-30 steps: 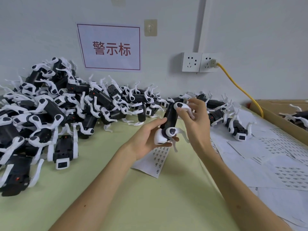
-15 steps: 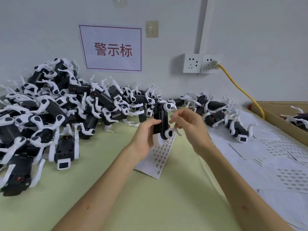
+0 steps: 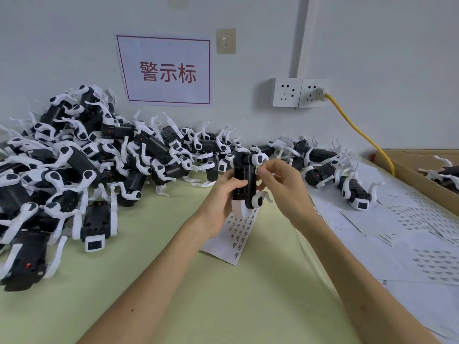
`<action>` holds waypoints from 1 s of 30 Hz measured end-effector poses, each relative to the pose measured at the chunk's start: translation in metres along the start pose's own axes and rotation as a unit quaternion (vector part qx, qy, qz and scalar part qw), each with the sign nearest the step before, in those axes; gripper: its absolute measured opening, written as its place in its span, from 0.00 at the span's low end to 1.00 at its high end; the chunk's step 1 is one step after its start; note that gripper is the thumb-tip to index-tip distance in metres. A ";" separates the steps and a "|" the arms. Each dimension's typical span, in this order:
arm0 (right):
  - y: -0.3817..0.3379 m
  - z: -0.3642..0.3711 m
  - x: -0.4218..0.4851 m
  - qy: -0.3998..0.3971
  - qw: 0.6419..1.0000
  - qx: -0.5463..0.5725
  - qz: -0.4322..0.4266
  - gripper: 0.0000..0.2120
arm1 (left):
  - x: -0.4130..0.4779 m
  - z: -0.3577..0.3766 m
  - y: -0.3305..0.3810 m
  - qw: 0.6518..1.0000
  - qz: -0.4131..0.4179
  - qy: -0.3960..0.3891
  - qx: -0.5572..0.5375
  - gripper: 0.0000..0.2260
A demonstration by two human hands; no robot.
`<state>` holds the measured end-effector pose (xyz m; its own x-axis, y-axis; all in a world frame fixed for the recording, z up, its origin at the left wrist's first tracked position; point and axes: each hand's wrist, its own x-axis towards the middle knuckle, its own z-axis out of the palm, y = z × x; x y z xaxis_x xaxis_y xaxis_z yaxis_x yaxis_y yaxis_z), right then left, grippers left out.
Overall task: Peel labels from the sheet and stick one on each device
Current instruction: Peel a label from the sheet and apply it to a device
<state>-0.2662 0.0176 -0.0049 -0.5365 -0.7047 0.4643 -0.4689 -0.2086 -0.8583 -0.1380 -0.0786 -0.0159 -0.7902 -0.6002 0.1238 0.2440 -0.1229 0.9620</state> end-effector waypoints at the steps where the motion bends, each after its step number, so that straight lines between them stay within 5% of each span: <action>1: 0.000 0.000 0.000 0.000 1.000 -0.005 -0.001 0.06 | -0.001 0.001 0.001 1.000 0.001 -0.003 0.007 0.21; 19: -0.002 0.001 -0.003 0.007 0.998 -0.063 0.007 0.07 | -0.002 0.003 -0.002 0.996 0.003 0.035 0.081 0.24; 30: 0.000 0.002 -0.002 0.011 0.998 -0.058 0.011 0.07 | 0.001 0.000 -0.006 0.995 0.009 0.040 0.092 0.15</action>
<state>-0.2641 0.0174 -0.0061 -0.5627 -0.6925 0.4514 -0.5345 -0.1117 -0.8377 -0.1400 -0.0786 -0.0218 -0.7374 -0.6632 0.1282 0.1443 0.0307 0.9891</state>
